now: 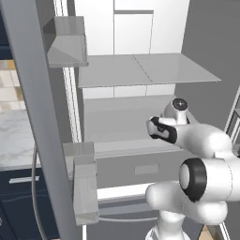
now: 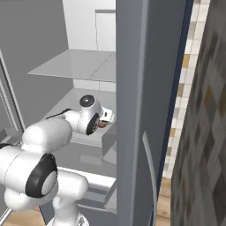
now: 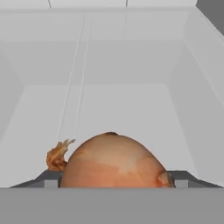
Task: Open the fridge, remove the mango, onion, and fish, and place them on any counter.
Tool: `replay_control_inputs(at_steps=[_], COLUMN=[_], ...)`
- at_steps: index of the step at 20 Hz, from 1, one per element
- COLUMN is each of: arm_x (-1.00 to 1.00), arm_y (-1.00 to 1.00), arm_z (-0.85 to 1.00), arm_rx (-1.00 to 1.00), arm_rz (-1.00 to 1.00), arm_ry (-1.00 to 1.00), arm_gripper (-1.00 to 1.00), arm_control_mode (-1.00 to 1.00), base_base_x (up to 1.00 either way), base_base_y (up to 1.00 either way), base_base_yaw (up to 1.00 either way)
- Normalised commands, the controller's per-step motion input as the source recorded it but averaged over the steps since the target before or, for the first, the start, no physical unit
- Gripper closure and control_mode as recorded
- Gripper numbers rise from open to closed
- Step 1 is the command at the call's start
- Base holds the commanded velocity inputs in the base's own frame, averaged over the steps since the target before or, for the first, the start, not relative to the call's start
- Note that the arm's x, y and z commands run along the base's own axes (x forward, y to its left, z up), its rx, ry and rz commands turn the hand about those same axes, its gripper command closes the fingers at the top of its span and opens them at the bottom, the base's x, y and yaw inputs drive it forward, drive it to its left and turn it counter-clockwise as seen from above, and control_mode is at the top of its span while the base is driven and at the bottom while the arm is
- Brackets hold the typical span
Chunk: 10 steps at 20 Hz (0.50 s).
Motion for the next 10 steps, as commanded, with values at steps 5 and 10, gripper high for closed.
replay_control_inputs(at_steps=[5, 10], arm_x=[-1.0, -0.8], arm_y=[0.4, 0.51], arm_z=[1.0, 0.8], arm_rx=[0.01, 0.0], arm_rz=[0.07, 0.05], arm_ry=[0.17, 0.26], arm_gripper=[1.0, 1.0], arm_control_mode=[-1.0, -1.0], base_base_x=[0.0, 0.0], base_base_y=[0.0, 0.0], base_base_yaw=[0.0, 0.0])
